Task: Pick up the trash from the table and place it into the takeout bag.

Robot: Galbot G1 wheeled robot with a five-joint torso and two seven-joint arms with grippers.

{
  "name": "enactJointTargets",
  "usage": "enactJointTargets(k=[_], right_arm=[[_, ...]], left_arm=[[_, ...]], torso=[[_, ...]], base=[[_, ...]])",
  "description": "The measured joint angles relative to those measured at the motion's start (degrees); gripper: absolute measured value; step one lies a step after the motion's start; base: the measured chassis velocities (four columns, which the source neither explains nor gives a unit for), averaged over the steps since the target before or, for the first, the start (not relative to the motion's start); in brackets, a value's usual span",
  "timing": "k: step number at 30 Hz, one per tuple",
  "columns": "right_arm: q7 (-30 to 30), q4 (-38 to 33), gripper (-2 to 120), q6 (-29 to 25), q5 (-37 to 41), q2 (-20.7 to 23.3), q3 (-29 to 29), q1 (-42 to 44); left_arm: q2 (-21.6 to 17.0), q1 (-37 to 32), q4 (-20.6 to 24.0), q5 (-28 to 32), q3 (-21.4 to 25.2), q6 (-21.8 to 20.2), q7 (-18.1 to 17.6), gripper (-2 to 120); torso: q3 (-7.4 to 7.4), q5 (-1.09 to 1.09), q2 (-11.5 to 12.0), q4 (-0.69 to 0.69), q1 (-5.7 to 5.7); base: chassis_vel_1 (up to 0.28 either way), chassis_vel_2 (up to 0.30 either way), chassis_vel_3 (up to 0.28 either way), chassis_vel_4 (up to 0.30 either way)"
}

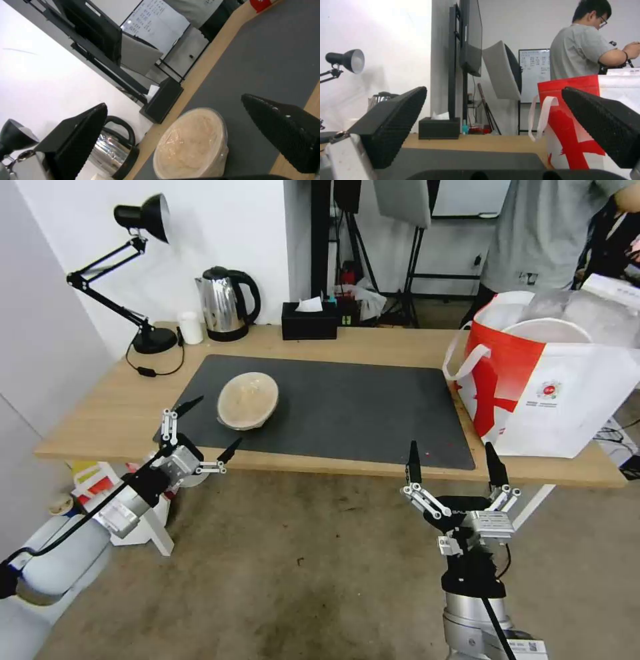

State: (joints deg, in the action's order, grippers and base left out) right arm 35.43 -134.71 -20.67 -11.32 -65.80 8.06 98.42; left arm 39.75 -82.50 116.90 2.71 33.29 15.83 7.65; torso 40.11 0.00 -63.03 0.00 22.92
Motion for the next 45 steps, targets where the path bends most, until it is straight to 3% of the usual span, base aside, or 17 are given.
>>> enactJointTargets(k=[20,36,45], right_arm=[[0.0,0.0,100,0.0,0.0,0.0,0.0,0.0],[0.0,0.0,100,0.0,0.0,0.0,0.0,0.0],[0.0,0.0,100,0.0,0.0,0.0,0.0,0.0]], left_arm=[[-0.3,2.4,-1.3,-0.4,-3.1,-0.1,0.0,100],[-2.2,6.3,-6.0,-0.3,-7.3,-0.1,0.0,100],[-2.6,6.6,-6.7,-0.4,-7.3,-0.1,0.0,100]], torso=[[0.00,0.00,0.0,0.00,0.00],[0.00,0.00,0.0,0.00,0.00],[0.00,0.00,0.0,0.00,0.00]], base=[[0.000,0.000,0.000,0.000],[0.000,0.000,0.000,0.000],[0.000,0.000,0.000,0.000]])
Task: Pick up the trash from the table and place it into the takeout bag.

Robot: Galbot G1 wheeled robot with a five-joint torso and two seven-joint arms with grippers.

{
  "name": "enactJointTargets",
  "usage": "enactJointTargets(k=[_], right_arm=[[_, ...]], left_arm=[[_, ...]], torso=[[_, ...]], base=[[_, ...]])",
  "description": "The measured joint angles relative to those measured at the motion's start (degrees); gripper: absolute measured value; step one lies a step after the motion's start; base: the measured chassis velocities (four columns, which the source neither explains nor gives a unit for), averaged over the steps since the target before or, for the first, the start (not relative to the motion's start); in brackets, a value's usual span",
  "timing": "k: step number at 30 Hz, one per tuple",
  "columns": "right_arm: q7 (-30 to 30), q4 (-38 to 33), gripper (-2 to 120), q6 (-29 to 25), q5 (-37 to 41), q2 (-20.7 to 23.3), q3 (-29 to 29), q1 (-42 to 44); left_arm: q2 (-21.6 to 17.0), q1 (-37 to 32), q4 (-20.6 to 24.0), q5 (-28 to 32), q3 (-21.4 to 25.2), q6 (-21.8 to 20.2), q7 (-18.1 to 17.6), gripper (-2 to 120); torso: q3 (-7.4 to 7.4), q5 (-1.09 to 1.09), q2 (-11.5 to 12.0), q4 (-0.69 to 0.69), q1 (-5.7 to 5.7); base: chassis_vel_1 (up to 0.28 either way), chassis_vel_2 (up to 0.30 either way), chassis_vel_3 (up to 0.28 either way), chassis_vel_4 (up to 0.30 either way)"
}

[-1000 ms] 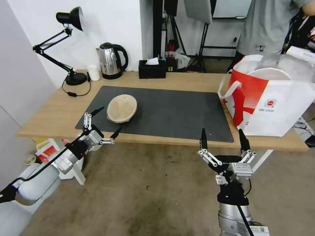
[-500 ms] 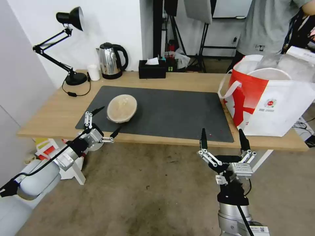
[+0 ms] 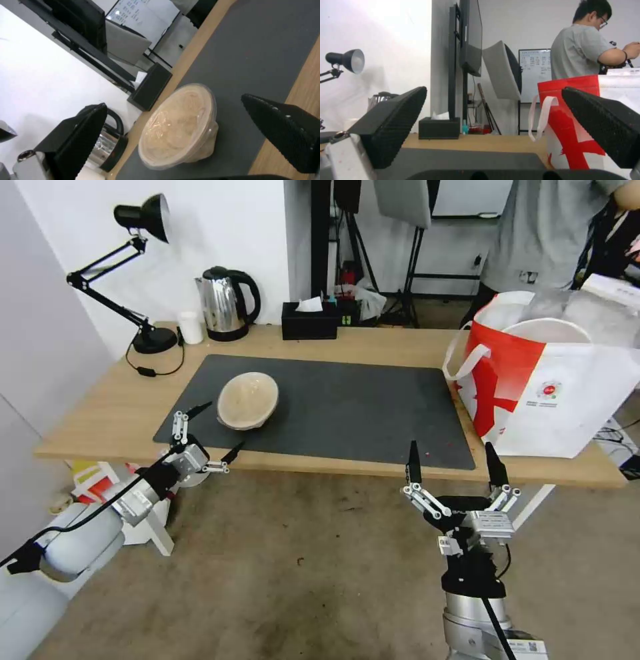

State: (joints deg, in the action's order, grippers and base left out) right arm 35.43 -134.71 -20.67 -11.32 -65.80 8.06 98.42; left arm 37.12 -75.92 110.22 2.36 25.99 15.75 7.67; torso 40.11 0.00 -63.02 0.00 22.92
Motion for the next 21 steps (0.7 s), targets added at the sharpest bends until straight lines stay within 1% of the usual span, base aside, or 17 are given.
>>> enactJointTargets(k=[6,9,21], right_arm=[[0.0,0.0,100,0.0,0.0,0.0,0.0,0.0],[0.0,0.0,100,0.0,0.0,0.0,0.0,0.0],[0.0,0.0,100,0.0,0.0,0.0,0.0,0.0]], left_arm=[[-0.5,0.7,-0.8,0.0,-0.1,0.0,0.0,100],[-0.9,1.2,-1.9,-0.1,-0.1,0.2,0.1,100],[-1.3,2.4,-3.0,-0.1,-0.6,0.2,0.1,100]], torso=[[0.00,0.00,0.0,0.00,0.00],[0.00,0.00,0.0,0.00,0.00],[0.00,0.01,0.0,0.00,0.00]], base=[[0.000,0.000,0.000,0.000],[0.000,0.000,0.000,0.000],[0.000,0.000,0.000,0.000]])
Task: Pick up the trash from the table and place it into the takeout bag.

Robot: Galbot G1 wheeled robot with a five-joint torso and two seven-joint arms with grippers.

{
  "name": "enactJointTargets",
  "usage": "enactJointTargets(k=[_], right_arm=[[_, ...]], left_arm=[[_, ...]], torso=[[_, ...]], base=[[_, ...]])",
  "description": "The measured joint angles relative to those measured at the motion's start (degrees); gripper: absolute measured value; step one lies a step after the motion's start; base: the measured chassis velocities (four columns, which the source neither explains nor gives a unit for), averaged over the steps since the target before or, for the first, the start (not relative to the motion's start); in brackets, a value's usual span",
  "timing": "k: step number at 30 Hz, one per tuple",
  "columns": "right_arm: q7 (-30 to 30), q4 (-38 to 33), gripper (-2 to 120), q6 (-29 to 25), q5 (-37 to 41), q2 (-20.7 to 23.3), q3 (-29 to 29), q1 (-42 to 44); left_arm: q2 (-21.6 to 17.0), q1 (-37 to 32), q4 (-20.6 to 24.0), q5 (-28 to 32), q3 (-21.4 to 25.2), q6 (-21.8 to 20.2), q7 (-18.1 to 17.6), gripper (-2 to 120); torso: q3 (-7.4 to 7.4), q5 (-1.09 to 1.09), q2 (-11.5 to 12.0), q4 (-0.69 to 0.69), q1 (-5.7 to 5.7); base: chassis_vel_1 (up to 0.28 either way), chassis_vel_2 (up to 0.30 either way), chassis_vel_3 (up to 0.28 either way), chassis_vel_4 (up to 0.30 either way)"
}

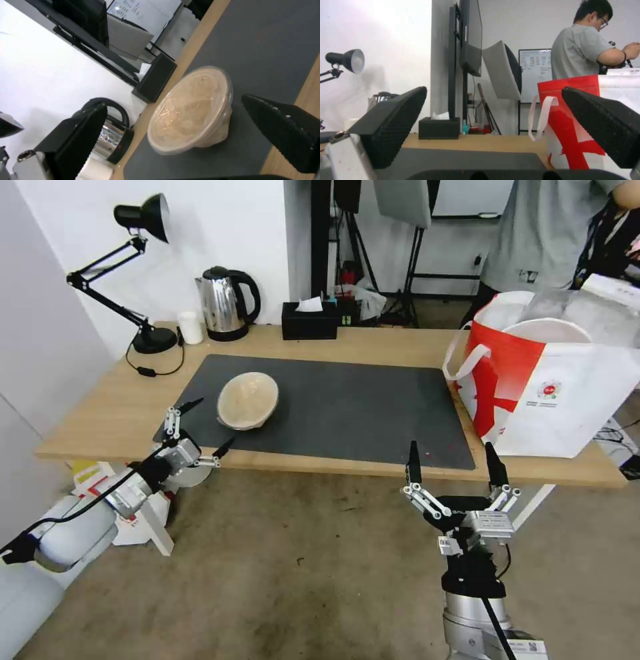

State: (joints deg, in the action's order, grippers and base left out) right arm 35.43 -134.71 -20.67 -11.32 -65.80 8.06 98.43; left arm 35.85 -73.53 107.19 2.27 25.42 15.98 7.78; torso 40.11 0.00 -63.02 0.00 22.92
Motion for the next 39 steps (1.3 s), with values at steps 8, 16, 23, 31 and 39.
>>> enactJointTargets(k=[8,16,23,31,39], right_arm=[[0.0,0.0,100,0.0,0.0,0.0,0.0,0.0],[0.0,0.0,100,0.0,0.0,0.0,0.0,0.0],[0.0,0.0,100,0.0,0.0,0.0,0.0,0.0],[0.0,0.0,100,0.0,0.0,0.0,0.0,0.0],[0.0,0.0,100,0.0,0.0,0.0,0.0,0.0]], left_arm=[[0.1,0.2,-1.0,-0.2,-0.1,-0.2,0.0,100],[0.7,0.3,-2.2,-0.8,0.0,-0.2,0.0,100],[1.2,2.1,-4.2,-1.6,-2.0,-0.2,0.0,100],[1.6,3.2,-5.8,-2.0,-2.9,-0.2,0.0,100],[1.4,5.7,-7.2,-2.0,-3.9,-0.2,0.0,100]], torso=[[0.00,0.00,0.0,0.00,0.00],[0.00,0.00,0.0,0.00,0.00],[0.00,0.00,0.0,0.00,0.00],[0.00,0.00,0.0,0.00,0.00],[0.00,0.00,0.0,0.00,0.00]], base=[[0.000,0.000,0.000,0.000],[0.000,0.000,0.000,0.000],[0.000,0.000,0.000,0.000],[0.000,0.000,0.000,0.000],[0.000,0.000,0.000,0.000]])
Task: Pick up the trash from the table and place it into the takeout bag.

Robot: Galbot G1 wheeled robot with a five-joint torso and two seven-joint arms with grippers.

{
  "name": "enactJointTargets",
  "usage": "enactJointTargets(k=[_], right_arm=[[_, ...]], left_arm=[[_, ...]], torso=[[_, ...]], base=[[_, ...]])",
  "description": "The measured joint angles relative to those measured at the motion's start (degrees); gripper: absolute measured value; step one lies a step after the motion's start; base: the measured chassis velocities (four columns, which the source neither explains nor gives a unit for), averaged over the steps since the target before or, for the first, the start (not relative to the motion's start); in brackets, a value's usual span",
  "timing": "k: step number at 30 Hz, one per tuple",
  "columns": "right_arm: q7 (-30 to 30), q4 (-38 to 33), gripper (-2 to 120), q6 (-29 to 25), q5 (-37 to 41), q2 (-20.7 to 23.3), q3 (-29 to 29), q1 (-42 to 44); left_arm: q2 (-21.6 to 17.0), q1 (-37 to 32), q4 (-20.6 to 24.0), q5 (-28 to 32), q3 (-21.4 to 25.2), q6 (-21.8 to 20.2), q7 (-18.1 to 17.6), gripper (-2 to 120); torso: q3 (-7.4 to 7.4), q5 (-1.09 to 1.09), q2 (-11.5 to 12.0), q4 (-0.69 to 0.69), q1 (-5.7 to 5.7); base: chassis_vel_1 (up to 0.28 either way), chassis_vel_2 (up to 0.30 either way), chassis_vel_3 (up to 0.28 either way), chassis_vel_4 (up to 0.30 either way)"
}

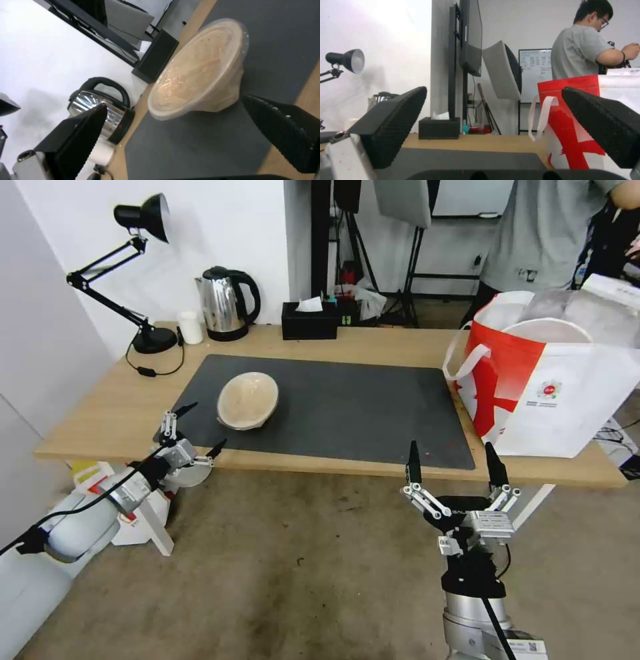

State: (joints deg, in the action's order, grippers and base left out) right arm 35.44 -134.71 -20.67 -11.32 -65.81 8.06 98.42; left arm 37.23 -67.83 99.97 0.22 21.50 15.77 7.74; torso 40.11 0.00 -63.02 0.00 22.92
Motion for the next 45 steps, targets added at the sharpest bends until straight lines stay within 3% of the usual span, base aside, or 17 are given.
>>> enactJointTargets(k=[34,45], right_arm=[[0.0,0.0,100,0.0,0.0,0.0,0.0,0.0],[0.0,0.0,100,0.0,0.0,0.0,0.0,0.0]], left_arm=[[-0.6,11.0,-5.4,-0.2,-11.7,-0.2,0.9,100],[-0.2,12.4,-7.0,-0.2,-13.5,-0.3,1.8,62]], torso=[[-0.01,0.00,0.0,0.00,0.00],[0.00,0.00,0.0,0.00,0.00]], base=[[0.000,0.000,0.000,0.000],[0.000,0.000,0.000,0.000]])
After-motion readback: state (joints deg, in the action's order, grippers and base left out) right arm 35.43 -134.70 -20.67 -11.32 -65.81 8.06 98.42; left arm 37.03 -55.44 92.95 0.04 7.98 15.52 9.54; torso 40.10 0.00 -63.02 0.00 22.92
